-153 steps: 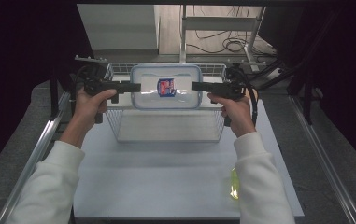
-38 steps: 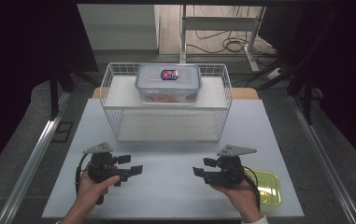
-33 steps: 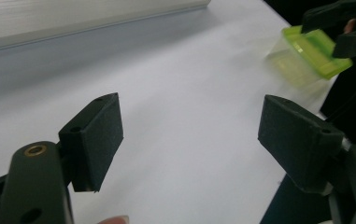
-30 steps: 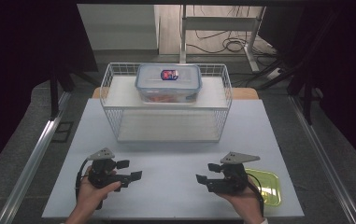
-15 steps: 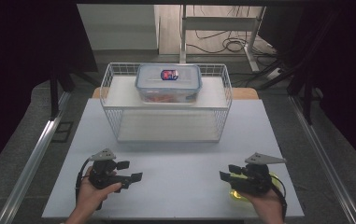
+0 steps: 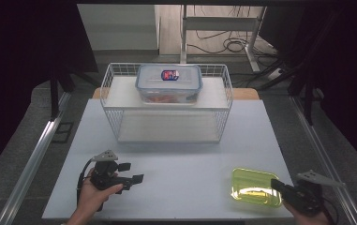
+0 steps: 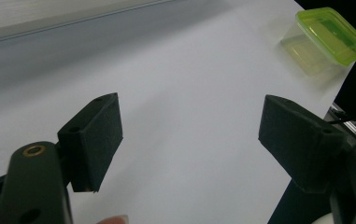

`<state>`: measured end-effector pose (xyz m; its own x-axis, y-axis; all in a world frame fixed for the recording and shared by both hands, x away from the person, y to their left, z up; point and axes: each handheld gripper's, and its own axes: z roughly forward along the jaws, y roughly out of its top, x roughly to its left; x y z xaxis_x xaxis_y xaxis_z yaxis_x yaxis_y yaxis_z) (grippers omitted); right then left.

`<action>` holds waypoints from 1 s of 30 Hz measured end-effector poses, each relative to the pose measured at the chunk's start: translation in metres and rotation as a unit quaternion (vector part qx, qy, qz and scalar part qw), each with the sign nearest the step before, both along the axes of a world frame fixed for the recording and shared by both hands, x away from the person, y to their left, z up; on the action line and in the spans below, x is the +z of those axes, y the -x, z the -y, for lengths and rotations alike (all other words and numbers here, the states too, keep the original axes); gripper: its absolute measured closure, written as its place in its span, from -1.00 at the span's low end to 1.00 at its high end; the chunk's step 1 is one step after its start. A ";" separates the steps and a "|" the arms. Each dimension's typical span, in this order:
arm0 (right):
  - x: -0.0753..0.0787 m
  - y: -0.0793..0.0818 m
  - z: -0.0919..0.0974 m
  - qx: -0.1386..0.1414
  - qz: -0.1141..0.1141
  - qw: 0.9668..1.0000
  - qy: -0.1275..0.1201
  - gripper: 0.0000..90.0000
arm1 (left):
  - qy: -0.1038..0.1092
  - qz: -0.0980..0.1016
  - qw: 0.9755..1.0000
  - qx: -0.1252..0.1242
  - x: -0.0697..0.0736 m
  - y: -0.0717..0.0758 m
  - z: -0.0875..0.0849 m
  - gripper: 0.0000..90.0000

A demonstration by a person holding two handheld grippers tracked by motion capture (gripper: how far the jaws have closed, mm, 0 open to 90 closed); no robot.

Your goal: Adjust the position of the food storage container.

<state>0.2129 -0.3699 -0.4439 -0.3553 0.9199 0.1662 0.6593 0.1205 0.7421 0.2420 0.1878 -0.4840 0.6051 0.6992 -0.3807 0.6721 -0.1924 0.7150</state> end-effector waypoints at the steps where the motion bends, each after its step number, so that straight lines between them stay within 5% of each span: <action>1: 0.001 0.001 0.005 -0.009 0.000 1.000 0.002 0.97 | -0.001 0.001 1.000 0.001 0.000 0.000 0.000 -0.53; 9: -0.006 0.006 0.031 -0.067 -0.023 0.997 0.044 0.97 | 0.000 0.000 1.000 0.004 -0.001 0.001 -0.001 -0.52; 21: -0.024 0.011 0.025 -0.053 -0.065 0.993 0.077 0.97 | 0.001 0.003 1.000 0.010 -0.003 0.001 0.000 -0.51; 30: -0.024 0.009 0.015 -0.042 -0.069 0.993 0.085 0.97 | 0.008 0.007 1.000 0.017 -0.002 0.001 -0.004 -0.50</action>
